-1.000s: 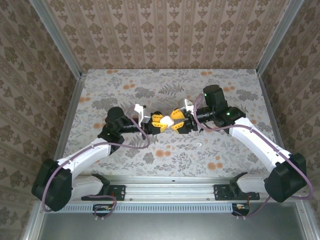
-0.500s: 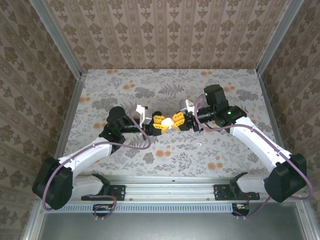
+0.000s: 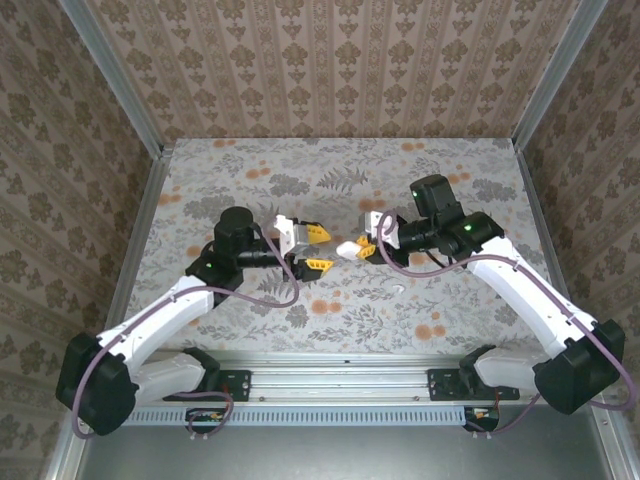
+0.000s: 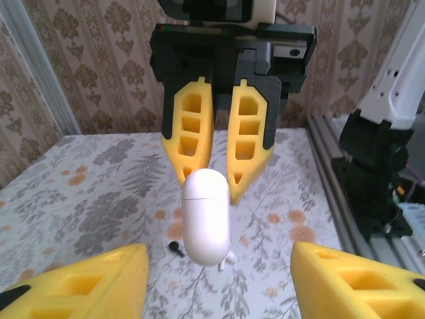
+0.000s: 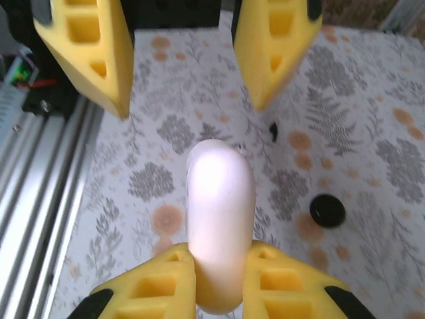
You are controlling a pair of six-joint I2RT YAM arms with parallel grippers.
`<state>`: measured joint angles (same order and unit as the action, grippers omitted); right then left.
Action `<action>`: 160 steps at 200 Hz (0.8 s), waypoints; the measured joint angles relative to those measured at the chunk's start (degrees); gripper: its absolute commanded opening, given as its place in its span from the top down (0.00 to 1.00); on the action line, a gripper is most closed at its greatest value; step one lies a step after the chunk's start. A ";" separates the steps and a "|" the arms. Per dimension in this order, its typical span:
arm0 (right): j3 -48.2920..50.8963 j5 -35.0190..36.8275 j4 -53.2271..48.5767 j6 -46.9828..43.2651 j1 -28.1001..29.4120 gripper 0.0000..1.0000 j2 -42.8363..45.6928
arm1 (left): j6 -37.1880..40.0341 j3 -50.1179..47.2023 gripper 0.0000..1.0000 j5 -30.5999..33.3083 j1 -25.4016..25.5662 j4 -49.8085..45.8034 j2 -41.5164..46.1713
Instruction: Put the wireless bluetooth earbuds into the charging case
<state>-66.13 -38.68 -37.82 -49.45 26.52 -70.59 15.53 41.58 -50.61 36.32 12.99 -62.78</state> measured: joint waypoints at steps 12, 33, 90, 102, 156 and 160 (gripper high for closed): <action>-0.85 3.26 -1.88 -1.49 1.16 0.89 -0.02 | 2.71 0.59 0.41 0.87 -0.02 -3.13 0.28; -1.66 7.39 -3.74 -3.23 3.26 0.89 -0.44 | 6.56 1.29 0.42 1.66 0.04 -8.20 -0.11; -1.88 12.07 -4.28 -4.92 7.87 0.88 -2.99 | 11.61 3.78 0.44 2.05 0.94 -15.13 -3.19; -2.10 12.28 -4.24 -5.05 8.37 0.88 -3.43 | 11.98 3.82 0.44 2.03 1.25 -15.63 -3.54; -2.51 11.89 -2.16 -5.03 9.38 0.88 -3.78 | 13.05 3.93 0.47 2.08 2.34 -17.57 -5.44; -2.51 11.72 -2.03 -5.03 9.38 0.88 -3.78 | 13.05 3.93 0.47 2.08 2.34 -17.57 -5.49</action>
<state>-68.64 -26.96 -39.86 -54.48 35.90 -74.37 28.58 45.52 -48.53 38.65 -4.58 -68.27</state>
